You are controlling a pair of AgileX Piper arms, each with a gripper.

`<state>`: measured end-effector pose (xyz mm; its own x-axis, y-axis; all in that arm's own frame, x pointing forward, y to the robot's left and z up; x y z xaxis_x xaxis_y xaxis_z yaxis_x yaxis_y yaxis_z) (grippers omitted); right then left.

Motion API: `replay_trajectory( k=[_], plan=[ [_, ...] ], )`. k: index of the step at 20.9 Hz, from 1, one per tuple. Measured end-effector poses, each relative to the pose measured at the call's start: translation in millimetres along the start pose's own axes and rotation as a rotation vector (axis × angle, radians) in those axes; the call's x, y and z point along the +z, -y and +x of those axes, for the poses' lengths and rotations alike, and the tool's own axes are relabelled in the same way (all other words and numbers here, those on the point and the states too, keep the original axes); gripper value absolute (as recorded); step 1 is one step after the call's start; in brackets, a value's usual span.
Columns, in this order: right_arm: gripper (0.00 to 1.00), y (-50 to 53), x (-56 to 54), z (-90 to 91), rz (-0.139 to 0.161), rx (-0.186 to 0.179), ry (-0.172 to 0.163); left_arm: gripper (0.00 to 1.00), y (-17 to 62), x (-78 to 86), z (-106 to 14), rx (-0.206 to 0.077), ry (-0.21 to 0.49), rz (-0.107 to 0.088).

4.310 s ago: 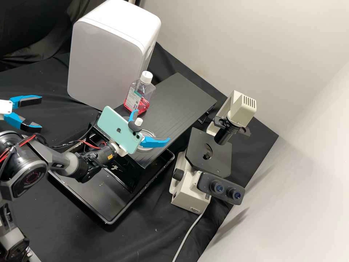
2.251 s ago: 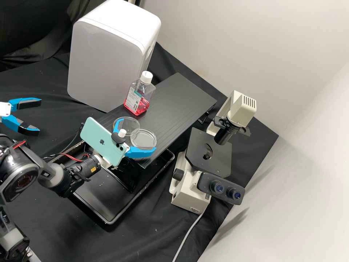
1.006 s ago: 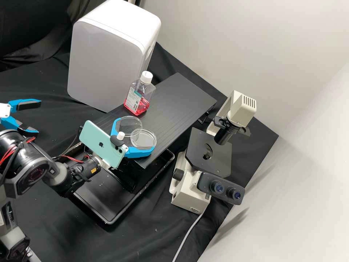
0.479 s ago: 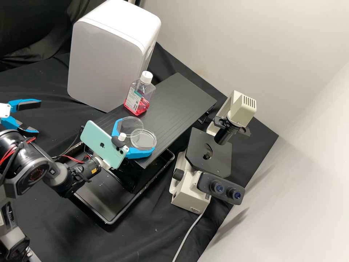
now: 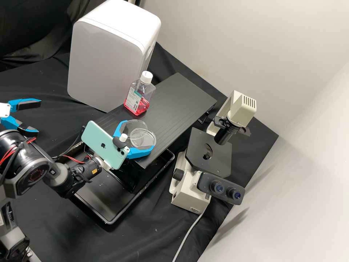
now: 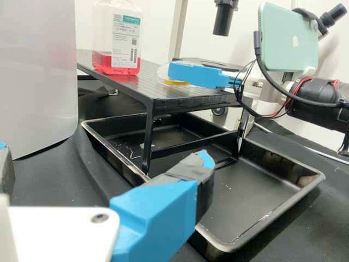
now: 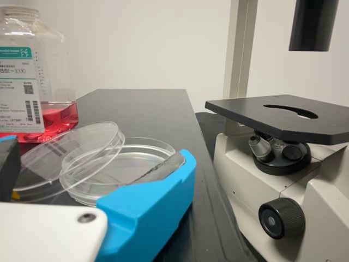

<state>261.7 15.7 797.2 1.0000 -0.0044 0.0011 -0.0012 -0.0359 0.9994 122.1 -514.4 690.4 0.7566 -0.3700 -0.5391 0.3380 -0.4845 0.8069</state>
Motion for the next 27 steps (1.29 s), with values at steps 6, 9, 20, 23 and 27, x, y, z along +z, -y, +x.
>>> replay_trajectory(
  k=[6, 9, 20, 23, 27],
  plan=[
    [0.0, -1.8, 1.0, 0.2, 0.007, 0.008, 0.002, 1.0, -0.6, 0.2, -0.2, 0.003, 0.001, -0.001],
    [0.0, -2.1, 0.7, 0.2, 0.007, 0.011, -0.001, 1.0, -1.4, 0.3, -0.5, 0.008, 0.001, -0.003],
    [1.0, -3.1, -1.1, 0.2, 0.027, 0.022, -0.022, 1.0, -1.3, 0.2, -0.7, 0.009, -0.005, -0.008],
    [1.0, -3.1, -1.1, 0.2, 0.027, 0.022, -0.022, 1.0, -0.9, 0.9, -0.8, 0.007, -0.001, -0.008],
    [1.0, -3.1, -1.1, 0.2, 0.027, 0.022, -0.022, 1.0, -1.0, 0.9, -0.8, 0.007, -0.002, -0.008]
  ],
)
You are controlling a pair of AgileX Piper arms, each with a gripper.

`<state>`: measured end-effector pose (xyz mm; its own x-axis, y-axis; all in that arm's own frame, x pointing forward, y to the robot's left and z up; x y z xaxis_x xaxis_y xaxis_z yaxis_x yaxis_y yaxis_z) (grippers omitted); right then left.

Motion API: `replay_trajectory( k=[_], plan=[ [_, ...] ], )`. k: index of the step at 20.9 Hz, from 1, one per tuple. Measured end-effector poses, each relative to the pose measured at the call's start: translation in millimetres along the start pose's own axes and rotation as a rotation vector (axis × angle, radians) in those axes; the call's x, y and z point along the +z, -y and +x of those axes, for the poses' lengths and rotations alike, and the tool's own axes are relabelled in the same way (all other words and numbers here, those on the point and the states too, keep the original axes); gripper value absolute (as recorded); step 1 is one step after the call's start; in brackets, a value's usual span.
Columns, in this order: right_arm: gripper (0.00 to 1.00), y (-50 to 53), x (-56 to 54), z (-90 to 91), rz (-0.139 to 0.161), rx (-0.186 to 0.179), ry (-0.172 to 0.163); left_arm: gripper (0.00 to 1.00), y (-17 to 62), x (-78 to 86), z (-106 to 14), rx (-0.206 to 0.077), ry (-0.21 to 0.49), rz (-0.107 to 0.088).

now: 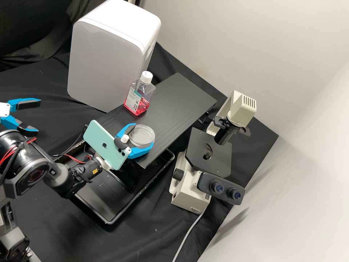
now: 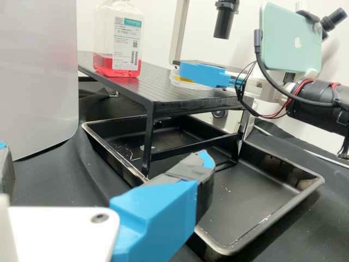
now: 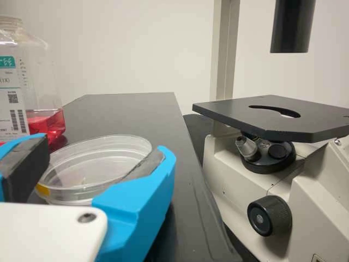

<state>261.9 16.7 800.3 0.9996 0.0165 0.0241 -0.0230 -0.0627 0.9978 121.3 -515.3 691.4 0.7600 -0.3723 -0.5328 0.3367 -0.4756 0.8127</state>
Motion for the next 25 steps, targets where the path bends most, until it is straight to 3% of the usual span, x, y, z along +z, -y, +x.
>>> replay_trajectory(
  k=[14, 16, 18, 20, 23, 25],
  plan=[
    [1.0, 0.2, 0.2, -0.5, -0.007, -0.003, 0.003, 1.0, -1.2, -0.3, -0.4, 0.008, -0.005, -0.005],
    [1.0, -1.3, -1.3, -3.0, -0.007, 0.003, -0.003, 1.0, -3.2, -0.4, -1.2, 0.02, -0.011, -0.004],
    [1.0, -3.8, -4.1, -6.4, -0.006, 0.011, -0.013, 1.0, -5.5, 1.1, -2.6, 0.034, -0.007, 0.021],
    [1.0, -5.8, -6.2, -8.3, -0.028, 0.02, -0.022, 1.0, -9.2, 2.3, -4.1, 0.054, 0.002, 0.038],
    [1.0, -7.8, -8.1, -11.9, -0.053, 0.033, -0.022, 1.0, -16.0, 4.4, -7.1, 0.09, 0.018, 0.024],
    [1.0, -8.6, -9.8, -13.6, -0.061, 0.043, -0.021, 1.0, -17.1, 4.7, -7.6, 0.096, 0.021, 0.021]
  ],
)
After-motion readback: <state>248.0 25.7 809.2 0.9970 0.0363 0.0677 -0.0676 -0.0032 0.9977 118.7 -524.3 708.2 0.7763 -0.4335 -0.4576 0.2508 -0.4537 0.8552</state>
